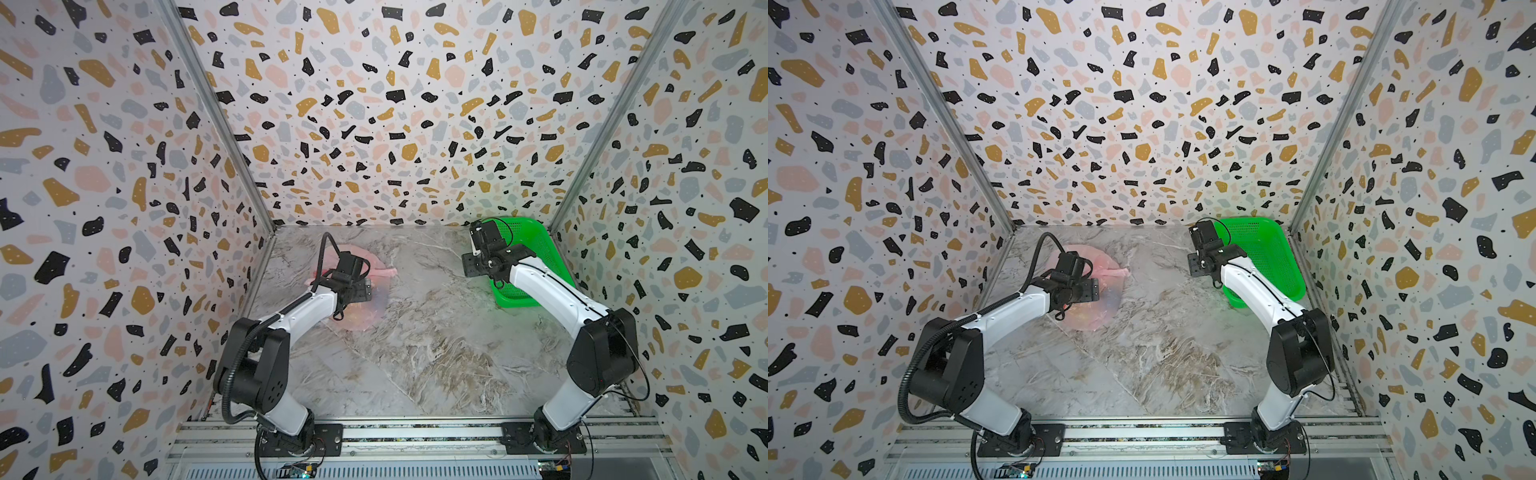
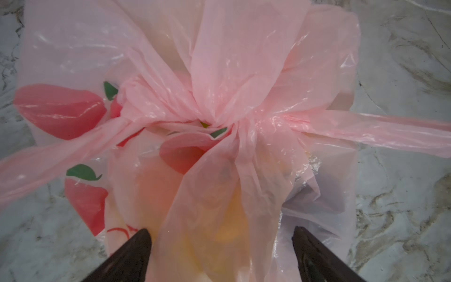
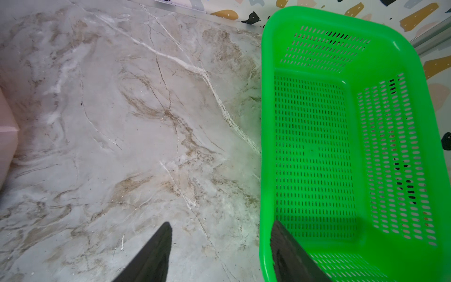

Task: Untie the knot of the plastic bag and take out the fruit
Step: 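Lower the left gripper onto the knotted top of the pink bag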

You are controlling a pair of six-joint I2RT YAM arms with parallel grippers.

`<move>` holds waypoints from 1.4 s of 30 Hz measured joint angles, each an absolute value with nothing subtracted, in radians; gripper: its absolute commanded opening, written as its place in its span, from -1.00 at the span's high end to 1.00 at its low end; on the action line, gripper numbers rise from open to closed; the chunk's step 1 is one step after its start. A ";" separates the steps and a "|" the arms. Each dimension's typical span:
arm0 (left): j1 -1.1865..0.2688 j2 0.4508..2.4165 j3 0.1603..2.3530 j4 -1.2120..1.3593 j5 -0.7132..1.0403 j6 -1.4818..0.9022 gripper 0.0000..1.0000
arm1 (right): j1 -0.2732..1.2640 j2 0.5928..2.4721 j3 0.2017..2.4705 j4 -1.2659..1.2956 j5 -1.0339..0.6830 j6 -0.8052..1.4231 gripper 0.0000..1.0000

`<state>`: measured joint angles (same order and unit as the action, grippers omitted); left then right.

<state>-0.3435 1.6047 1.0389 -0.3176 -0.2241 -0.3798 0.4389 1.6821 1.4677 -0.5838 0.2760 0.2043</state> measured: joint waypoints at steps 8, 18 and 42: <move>-0.353 1.694 1.087 -0.262 -0.252 -0.379 0.08 | 0.439 1.681 1.467 -0.583 0.276 0.204 -0.32; -0.410 1.719 1.085 -0.231 -0.257 -0.307 1.00 | 0.439 1.648 1.422 -0.569 0.276 0.204 -0.32; -0.828 1.340 0.814 -0.369 -0.084 -0.101 1.00 | 0.409 1.578 1.388 -0.566 0.055 0.177 -0.40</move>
<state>-0.8284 1.3403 0.8139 -0.3687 -0.0841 -0.1005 0.4091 1.5784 1.3884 -0.5659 0.0547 0.1768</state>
